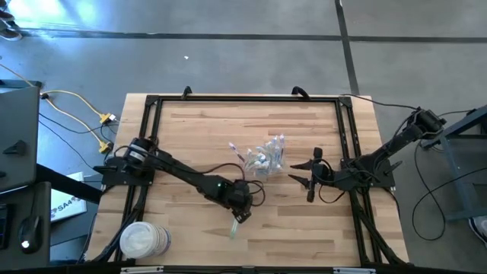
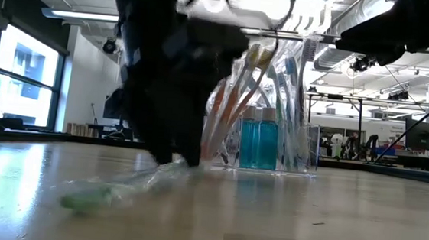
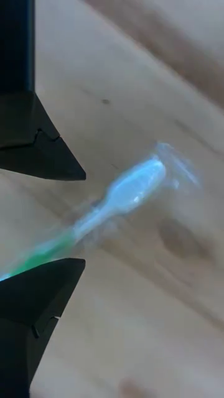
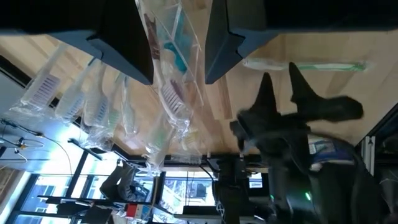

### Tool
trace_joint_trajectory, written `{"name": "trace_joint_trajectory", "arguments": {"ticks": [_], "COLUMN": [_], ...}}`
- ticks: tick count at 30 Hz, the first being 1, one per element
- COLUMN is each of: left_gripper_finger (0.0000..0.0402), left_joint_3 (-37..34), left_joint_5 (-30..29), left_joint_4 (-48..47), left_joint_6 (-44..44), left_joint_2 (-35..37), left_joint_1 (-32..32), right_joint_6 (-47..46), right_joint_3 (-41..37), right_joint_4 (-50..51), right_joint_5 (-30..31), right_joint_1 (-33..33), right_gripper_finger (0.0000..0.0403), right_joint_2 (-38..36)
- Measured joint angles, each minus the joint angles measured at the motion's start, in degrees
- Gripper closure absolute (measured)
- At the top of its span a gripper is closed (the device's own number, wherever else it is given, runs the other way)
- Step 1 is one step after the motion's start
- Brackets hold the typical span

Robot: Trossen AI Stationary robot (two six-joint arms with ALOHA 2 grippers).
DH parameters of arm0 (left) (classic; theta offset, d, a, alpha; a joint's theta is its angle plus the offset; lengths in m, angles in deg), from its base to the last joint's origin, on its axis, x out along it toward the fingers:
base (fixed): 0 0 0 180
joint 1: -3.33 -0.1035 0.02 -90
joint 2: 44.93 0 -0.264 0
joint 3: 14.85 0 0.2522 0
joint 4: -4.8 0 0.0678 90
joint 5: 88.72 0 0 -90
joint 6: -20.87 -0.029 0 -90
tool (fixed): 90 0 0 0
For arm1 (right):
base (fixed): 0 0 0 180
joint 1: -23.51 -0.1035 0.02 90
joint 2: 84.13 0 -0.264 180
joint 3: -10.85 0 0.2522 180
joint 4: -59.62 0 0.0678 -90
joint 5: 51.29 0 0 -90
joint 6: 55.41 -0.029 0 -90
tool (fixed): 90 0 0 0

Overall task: Pick & Place toothbrushing station
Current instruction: Put the green toothbrush into the wire organizer

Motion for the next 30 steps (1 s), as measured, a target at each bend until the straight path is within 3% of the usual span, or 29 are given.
{"name": "trace_joint_trajectory", "arguments": {"ticks": [6, 9, 18, 26, 30], "left_gripper_finger": [0.0191, 0.0209, 0.0383, 0.0387, 0.0387], "left_joint_3": [0.3, 0.3, 0.1, 0.0, -0.4], "left_joint_5": [6.0, 5.6, 4.4, 4.0, 4.0], "left_joint_4": [0.1, -0.6, -3.1, -4.6, -5.8], "left_joint_6": [0.0, -0.1, -3.0, -4.1, -4.1], "left_joint_2": [-1.8, -1.8, -1.9, -0.8, 4.1], "left_joint_1": [-1.5, -1.5, -1.5, -0.9, 0.1], "right_joint_6": [0.0, -0.7, -0.9, -0.9, -0.9], "right_joint_3": [0.0, 0.0, 0.0, 0.0, 0.0], "right_joint_4": [0.2, 0.3, 0.5, 0.6, 0.6], "right_joint_5": [0.0, 0.0, -0.1, -0.4, -0.4], "right_joint_1": [0.0, 0.0, 0.0, 0.0, 0.0], "right_gripper_finger": [0.0265, 0.0265, 0.0265, 0.0265, 0.0265], "right_joint_2": [0.0, 0.0, 0.0, 0.0, 0.0]}}
